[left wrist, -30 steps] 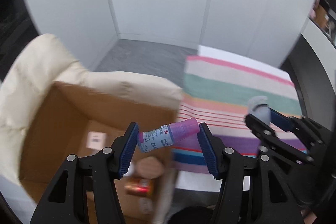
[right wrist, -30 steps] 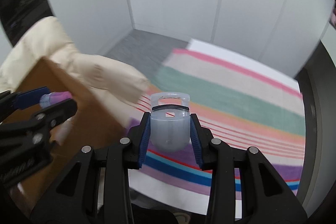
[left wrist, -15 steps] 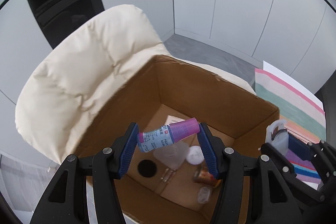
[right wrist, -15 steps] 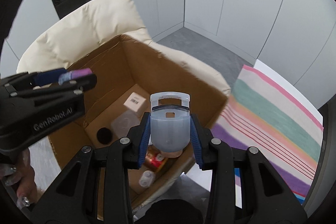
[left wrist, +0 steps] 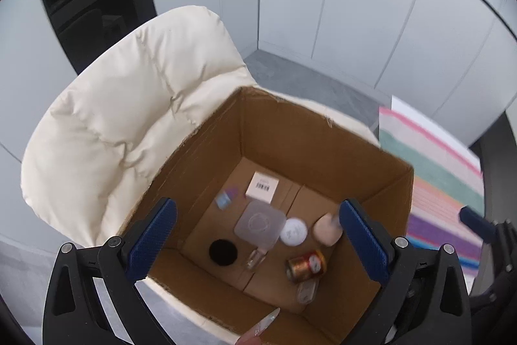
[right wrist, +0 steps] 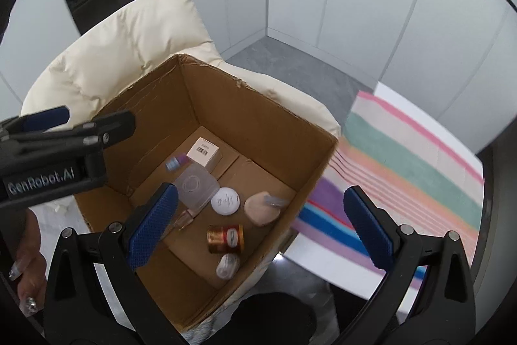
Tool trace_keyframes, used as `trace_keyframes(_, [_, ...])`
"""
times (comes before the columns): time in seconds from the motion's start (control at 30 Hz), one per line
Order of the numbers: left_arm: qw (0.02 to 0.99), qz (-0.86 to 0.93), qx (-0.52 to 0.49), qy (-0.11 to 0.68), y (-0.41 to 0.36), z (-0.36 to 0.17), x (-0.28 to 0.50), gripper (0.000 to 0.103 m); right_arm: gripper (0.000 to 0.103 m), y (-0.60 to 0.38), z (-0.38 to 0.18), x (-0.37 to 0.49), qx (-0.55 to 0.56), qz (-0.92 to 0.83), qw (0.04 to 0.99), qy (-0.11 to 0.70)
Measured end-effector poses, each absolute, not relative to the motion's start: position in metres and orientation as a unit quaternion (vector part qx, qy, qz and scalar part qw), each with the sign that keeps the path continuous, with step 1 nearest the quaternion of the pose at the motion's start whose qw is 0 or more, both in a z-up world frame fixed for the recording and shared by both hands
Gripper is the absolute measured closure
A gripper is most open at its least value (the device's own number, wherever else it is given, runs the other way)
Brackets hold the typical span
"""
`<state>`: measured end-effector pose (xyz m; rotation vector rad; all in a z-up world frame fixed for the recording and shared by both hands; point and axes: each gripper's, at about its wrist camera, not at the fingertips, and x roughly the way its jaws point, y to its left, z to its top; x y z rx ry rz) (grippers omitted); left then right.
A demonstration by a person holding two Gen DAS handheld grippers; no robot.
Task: Organize objects
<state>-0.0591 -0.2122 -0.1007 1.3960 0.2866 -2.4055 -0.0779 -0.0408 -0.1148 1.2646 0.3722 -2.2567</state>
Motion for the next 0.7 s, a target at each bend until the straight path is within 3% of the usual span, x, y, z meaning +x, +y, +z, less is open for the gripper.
trace_keyframes(0.23, [0.107,-0.839,0.519,0.122,-0.185,-0.055,-0.041,0.002,0.000,0.006,-0.089,-0.068,0.549,-0.804,0.210,0.091])
trace_keyframes(0.43, [0.045,-0.863,0.502,0.040,-0.122,0.006,-0.007,0.000,0.000,0.072,-0.023,-0.028,0.524,-0.841,0.128,0.046])
trace_keyframes(0.6, [0.018,-0.841,0.541,-0.016,-0.076,0.017,0.007,0.000,0.000,0.117,0.000,0.000,0.544,-0.838,0.025,-0.004])
trace_keyframes(0.7, [0.016,-0.839,0.543,-0.024,-0.069,0.019,0.012,0.000,0.000,0.131,0.005,0.009,0.538,-0.842,0.024,-0.019])
